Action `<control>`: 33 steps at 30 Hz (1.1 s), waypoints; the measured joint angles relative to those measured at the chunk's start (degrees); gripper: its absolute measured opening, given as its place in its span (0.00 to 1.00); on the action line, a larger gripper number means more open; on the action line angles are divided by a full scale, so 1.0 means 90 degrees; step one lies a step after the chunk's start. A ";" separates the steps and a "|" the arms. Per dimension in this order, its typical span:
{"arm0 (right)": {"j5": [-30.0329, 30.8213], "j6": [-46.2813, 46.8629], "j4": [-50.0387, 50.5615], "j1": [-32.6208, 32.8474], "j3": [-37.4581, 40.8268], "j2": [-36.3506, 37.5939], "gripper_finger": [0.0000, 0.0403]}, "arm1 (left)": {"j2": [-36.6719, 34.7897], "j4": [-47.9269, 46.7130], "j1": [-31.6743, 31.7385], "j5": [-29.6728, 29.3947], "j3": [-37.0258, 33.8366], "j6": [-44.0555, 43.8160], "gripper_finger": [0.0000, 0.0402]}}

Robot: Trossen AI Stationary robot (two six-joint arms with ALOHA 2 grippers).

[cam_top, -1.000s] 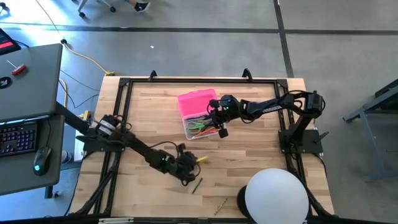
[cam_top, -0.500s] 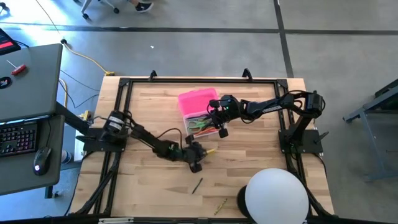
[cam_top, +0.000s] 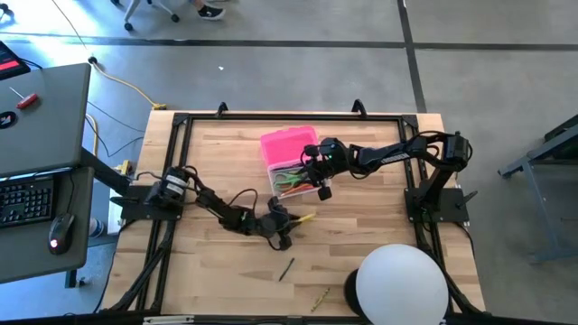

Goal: Pick & place school supplies into a supply box
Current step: Put the yellow pen into the pink supply box

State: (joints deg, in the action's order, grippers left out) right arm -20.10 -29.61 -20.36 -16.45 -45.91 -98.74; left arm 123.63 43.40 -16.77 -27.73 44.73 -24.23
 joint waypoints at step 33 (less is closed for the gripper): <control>0.0020 0.0758 0.1159 0.2270 0.0000 0.2042 0.28 | -0.2681 -0.3444 0.0675 -0.0588 0.0827 0.1957 0.11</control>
State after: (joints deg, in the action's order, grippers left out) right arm -19.92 -22.78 -9.93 3.98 -45.91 -80.36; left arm 99.49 12.40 -10.69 -33.02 52.17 -6.62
